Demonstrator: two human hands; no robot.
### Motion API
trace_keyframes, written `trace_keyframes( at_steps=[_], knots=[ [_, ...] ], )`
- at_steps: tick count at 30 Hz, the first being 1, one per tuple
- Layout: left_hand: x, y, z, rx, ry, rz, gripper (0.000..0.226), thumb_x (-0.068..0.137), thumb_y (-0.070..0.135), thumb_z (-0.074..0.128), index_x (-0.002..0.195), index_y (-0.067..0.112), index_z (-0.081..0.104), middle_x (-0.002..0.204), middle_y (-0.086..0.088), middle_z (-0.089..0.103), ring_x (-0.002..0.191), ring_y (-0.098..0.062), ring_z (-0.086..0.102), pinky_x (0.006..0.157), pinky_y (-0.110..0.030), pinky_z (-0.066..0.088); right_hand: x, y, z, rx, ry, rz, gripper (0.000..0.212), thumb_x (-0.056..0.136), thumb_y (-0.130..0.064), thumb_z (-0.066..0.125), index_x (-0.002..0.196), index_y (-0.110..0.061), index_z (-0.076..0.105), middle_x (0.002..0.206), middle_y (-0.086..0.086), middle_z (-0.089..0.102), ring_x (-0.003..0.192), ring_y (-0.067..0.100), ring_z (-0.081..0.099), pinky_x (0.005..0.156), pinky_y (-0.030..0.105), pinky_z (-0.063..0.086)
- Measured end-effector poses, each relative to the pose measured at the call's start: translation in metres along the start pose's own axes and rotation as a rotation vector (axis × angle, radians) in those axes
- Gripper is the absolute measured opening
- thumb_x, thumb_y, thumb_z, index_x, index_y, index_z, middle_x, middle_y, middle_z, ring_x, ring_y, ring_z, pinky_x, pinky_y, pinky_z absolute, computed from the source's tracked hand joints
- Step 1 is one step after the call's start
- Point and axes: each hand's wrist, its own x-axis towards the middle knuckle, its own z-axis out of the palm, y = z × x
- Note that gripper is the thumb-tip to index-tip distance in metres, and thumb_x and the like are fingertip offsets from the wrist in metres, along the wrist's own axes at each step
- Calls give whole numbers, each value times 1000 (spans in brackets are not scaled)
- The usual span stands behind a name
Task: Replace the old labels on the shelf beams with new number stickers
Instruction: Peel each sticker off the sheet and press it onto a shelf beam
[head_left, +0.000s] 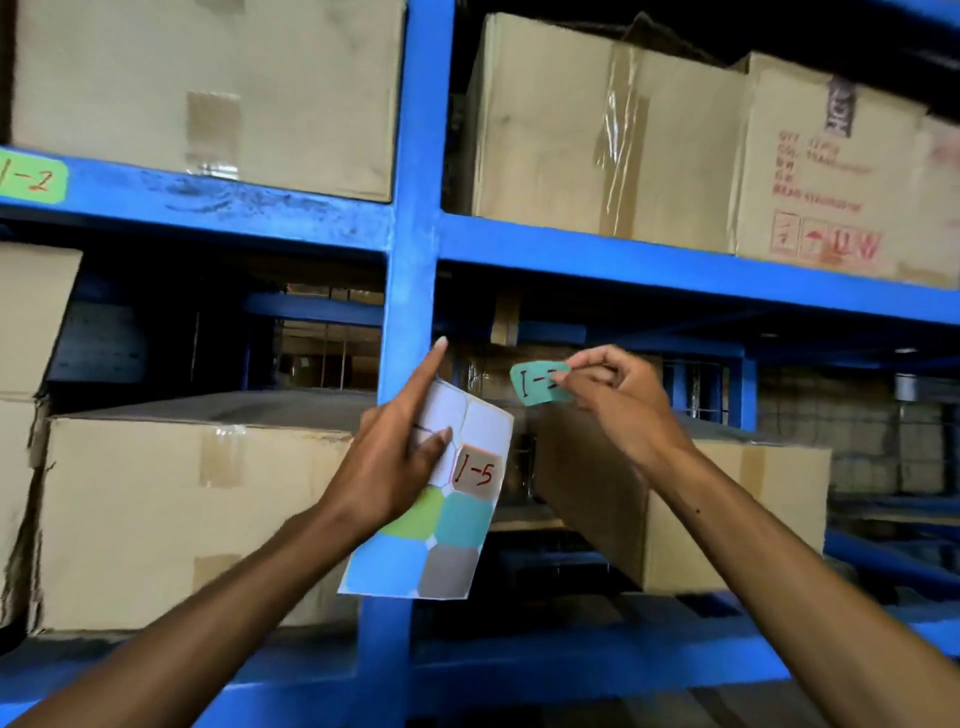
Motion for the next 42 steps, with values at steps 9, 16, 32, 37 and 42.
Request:
trace_keyframes(
  at_steps=[9, 16, 32, 37, 42],
  knots=[
    [112, 61, 62, 73, 42, 134, 85, 86, 11, 61, 148, 42, 11, 90, -16, 64, 85, -31, 52, 74, -32, 35, 130, -20, -80, -86, 206, -244, 22, 77, -2, 67, 71, -21, 57, 74, 8, 67, 65, 8, 63, 45, 7, 43],
    [159, 83, 102, 167, -73, 101, 89, 87, 14, 60, 146, 46, 3, 62, -1, 47, 81, -32, 50, 80, -35, 45, 168, -1, -115, -227, 234, -320, 12, 77, -4, 65, 77, -15, 61, 68, 4, 66, 68, 9, 61, 47, 8, 40],
    [203, 100, 147, 363, -217, 90, 92, 83, 5, 54, 147, 44, 0, 95, -24, 62, 93, -44, 59, 86, -49, 50, 184, 13, -128, -387, 321, -428, 12, 79, -6, 57, 78, -14, 65, 87, 9, 73, 89, 24, 66, 71, 42, 56],
    [206, 97, 151, 402, -245, 71, 92, 83, 7, 54, 146, 46, -2, 88, -14, 53, 92, -42, 58, 85, -49, 50, 183, 18, -128, -372, 307, -437, 12, 81, -6, 58, 78, -15, 64, 88, 6, 72, 92, 18, 64, 70, 38, 56],
    [209, 91, 157, 482, -257, 72, 89, 82, 7, 52, 149, 38, 0, 102, -19, 51, 101, -41, 52, 80, -43, 43, 184, 17, -129, -381, 299, -436, 10, 81, -7, 60, 81, -14, 66, 88, 6, 72, 94, 17, 64, 71, 40, 57]
  ],
)
